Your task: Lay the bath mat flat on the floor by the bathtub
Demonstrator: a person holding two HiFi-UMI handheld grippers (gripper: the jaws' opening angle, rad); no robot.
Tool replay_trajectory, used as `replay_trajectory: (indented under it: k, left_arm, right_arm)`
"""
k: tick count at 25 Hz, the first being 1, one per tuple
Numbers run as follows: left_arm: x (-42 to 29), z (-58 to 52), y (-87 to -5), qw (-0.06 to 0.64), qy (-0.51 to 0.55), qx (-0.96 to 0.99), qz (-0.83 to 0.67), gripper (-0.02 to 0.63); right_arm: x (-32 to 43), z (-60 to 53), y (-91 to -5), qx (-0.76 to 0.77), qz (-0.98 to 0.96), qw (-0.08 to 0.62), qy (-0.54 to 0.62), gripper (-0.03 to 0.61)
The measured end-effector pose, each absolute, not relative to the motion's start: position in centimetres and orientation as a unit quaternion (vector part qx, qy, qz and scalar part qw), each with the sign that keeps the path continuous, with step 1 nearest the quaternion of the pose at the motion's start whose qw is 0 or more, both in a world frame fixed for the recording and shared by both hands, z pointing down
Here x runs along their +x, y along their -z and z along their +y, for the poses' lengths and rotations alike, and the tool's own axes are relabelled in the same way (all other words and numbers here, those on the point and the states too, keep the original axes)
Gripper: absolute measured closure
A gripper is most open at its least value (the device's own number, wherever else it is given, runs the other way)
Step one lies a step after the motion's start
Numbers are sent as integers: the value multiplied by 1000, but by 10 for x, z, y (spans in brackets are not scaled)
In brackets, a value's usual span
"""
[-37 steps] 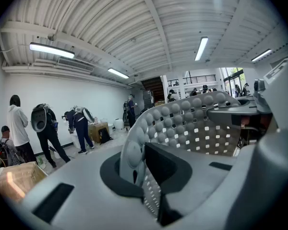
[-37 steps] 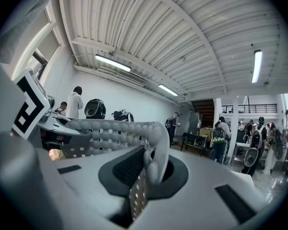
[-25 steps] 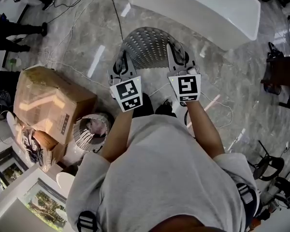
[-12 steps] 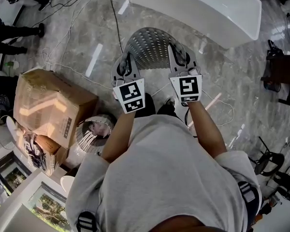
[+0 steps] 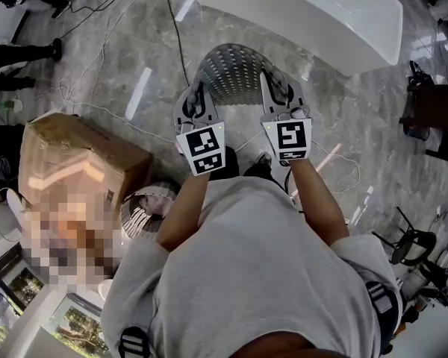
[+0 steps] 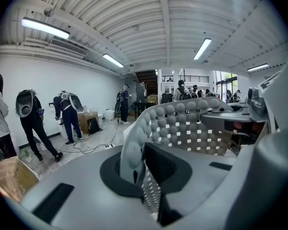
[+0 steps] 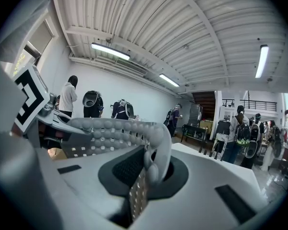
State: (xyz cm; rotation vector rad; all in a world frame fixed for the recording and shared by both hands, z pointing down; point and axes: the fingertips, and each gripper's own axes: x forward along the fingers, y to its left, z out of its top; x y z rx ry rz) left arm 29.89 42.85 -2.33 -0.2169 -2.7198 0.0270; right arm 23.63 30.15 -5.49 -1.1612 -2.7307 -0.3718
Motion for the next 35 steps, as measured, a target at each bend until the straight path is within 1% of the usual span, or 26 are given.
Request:
replay_trajectory:
  k: [9,18,27,35]
  left_arm:
    - [281,473,24,199,-6,-59,-978,584]
    - [246,502,28,199,-9,-45,-979,584]
    - [165,532,-2,225,-21,-22,-974,584]
    - [64,532,-29,253,-33,16,-967,584]
  right_arm:
    - [222,345,56,-374,-916,80,123,555]
    - [193,371,55,-371,-918,82,117,555]
    - [121,395,24,-365,-919,106,104,555]
    - [38,388,-11,-327,-931,144,74,555]
